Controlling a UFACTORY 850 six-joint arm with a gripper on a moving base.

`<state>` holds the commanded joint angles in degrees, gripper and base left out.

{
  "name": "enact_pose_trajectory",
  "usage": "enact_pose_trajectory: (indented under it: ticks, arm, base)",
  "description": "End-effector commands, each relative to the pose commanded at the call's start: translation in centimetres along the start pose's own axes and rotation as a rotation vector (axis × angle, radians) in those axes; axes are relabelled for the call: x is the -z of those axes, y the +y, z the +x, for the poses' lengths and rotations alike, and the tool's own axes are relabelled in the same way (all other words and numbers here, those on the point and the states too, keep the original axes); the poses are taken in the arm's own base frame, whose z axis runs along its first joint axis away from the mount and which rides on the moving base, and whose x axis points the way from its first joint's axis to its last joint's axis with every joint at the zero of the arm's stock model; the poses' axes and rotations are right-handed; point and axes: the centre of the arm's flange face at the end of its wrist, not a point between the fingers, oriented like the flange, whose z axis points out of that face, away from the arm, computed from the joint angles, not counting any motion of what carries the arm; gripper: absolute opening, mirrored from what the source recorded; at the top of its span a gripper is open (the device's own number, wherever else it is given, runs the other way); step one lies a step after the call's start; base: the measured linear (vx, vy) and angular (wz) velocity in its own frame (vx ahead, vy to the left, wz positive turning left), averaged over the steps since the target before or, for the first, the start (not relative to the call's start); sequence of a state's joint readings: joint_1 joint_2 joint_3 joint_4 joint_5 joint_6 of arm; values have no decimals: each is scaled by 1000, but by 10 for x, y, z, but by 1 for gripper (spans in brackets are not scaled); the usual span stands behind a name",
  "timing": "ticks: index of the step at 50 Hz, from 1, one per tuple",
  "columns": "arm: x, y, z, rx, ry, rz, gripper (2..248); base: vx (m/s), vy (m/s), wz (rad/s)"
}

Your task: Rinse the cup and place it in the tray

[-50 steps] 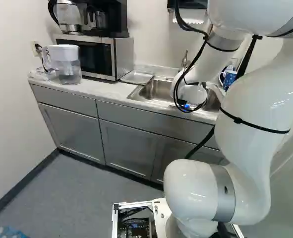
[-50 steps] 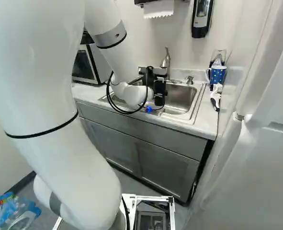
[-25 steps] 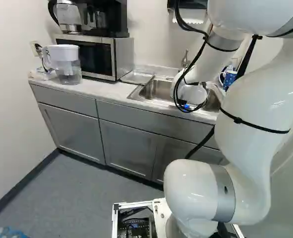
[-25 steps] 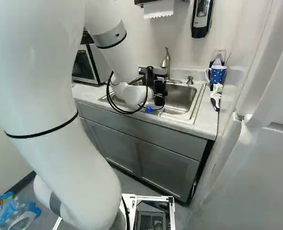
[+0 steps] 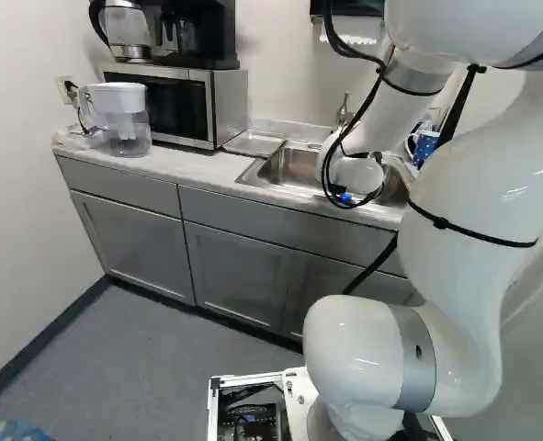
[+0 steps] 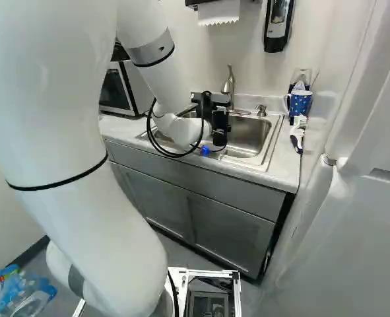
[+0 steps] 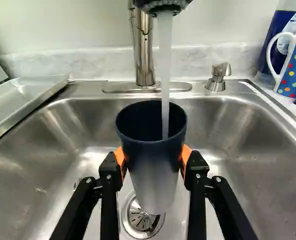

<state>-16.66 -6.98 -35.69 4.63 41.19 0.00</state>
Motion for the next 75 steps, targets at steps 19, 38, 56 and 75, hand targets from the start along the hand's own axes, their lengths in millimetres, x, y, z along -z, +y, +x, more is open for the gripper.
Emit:
enact_pose_trajectory:
  ticks: [19,38,56,75]
  arm:
    - [0,0,0,0,0,0,124]
    - [0,0,0,0,0,0,124]
    - [0,0,0,0,0,0,124]
    - [0,0,0,0,0,0,124]
  base:
    - [0,0,0]
    - [0,0,0]
    - [0,0,0]
    - [0,0,0]
